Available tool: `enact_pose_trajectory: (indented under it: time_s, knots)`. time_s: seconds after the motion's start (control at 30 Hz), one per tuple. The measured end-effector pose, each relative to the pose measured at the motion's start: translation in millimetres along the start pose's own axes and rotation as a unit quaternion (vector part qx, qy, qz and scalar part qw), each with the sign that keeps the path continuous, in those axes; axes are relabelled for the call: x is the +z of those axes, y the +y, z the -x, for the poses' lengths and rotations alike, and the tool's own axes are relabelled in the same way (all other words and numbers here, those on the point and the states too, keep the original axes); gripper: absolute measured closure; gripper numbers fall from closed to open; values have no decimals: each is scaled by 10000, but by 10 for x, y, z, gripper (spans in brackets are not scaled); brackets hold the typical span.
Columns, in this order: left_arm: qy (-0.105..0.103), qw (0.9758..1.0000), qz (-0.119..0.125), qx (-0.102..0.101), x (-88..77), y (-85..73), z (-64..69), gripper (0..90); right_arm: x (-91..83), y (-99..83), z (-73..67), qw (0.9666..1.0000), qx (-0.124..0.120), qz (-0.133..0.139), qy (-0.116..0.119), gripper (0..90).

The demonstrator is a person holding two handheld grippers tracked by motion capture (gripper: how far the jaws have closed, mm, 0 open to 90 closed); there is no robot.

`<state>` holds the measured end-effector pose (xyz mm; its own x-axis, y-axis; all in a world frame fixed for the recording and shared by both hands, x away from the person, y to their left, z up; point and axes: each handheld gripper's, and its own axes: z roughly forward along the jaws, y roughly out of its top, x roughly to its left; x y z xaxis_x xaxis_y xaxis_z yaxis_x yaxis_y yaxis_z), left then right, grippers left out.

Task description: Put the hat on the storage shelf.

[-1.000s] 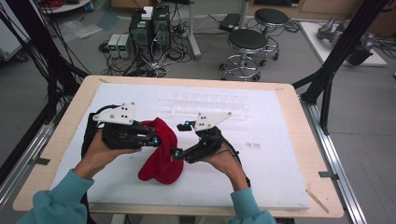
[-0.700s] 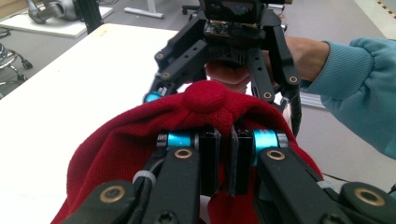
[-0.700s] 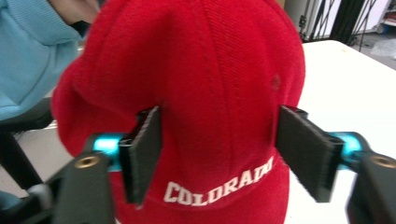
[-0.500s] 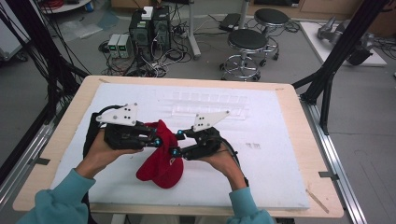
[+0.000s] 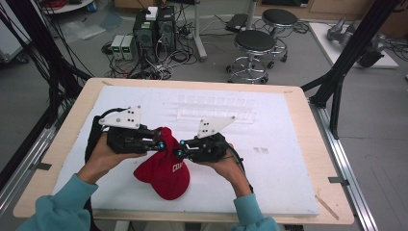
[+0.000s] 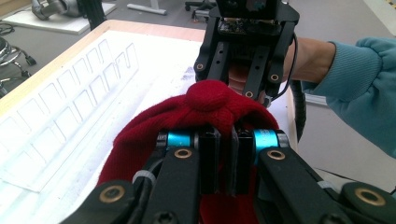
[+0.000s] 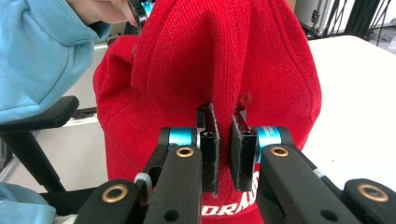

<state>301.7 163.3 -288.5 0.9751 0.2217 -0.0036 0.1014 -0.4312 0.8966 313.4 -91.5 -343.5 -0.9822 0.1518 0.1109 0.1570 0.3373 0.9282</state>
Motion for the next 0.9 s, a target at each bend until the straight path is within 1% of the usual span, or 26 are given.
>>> enact_pose_trajectory:
  time_s: [0.07, 0.1, 0.13, 0.2, 0.23, 0.3, 0.33, 0.37, 0.4, 0.43, 0.5, 0.53, 0.6, 0.67, 0.7, 0.77, 0.8, 0.83, 0.87, 0.9]
  knots:
    - [46, 10000, 57, -67, -1, -4, 0, 825, 2, 5, -6, 10000, -31, 14, -70, 850]
    - [109, 9999, 73, -110, -11, -6, -7, 788, -2, 9, -8, 9999, -43, 13, -103, 850]
    - [133, 9997, 135, -183, -23, -11, -16, 727, -6, 11, -8, 9999, -60, 36, -138, 850]
    - [291, 9989, 206, -304, -52, -18, -33, 602, -28, 15, -8, 9997, -60, 61, -225, 850]
    - [387, 9983, 230, -381, -67, -22, -40, 523, -42, 14, -4, 9996, -64, 75, -254, 851]
    - [527, 9968, 255, -544, -99, -31, -55, 400, -74, 17, -6, 9993, -55, 111, -352, 850]
    - [595, 9961, 285, -587, -116, -36, -61, 338, -89, 20, -9, 9990, -60, 136, -421, 850]
    - [653, 9953, 336, -632, -129, -40, -58, 291, -108, 23, -9, 9986, -80, 145, -512, 850]
    - [652, 9948, 382, -688, -158, -52, -62, 265, -120, 26, -9, 9983, -81, 156, -552, 850]
    - [655, 9946, 404, -696, -173, -59, -61, 254, -144, 29, -7, 9977, -63, 183, -646, 850]
    - [698, 9941, 429, -717, -208, -75, -55, 248, -170, 33, -6, 9972, -47, 204, -723, 850]
    - [712, 9938, 443, -735, -226, -85, -53, 231, -180, 35, -7, 9967, -38, 215, -782, 850]
    - [722, 9936, 447, -744, -262, -107, -46, 221, -200, 36, -6, 9965, -44, 234, -806, 850]
    - [746, 9929, 461, -799, -300, -138, -31, 208, -222, 38, -6, 9959, -37, 260, -861, 850]
    - [761, 9929, 468, -786, -312, -152, -22, 205, -232, 39, -8, 9956, -26, 284, -892, 850]
    - [755, 9928, 450, -816, -337, -192, 3, 202, -250, 42, -3, 9949, -31, 306, -962, 850]
    - [761, 9921, 460, -885, -342, -226, 30, 196, -261, 45, -3, 9943, -14, 325, -1017, 850]
    - [748, 9921, 463, -893, -345, -251, 45, 193, -275, 48, 2, 9935, -6, 364, -1081, 850]
    - [740, 9915, 505, -947, -331, -287, 75, 190, -284, 50, 5, 9930, -1, 390, -1113, 850]
    - [732, 9914, 486, -972, -312, -327, 100, 183, -295, 51, 3, 9924, 28, 432, -1155, 850]
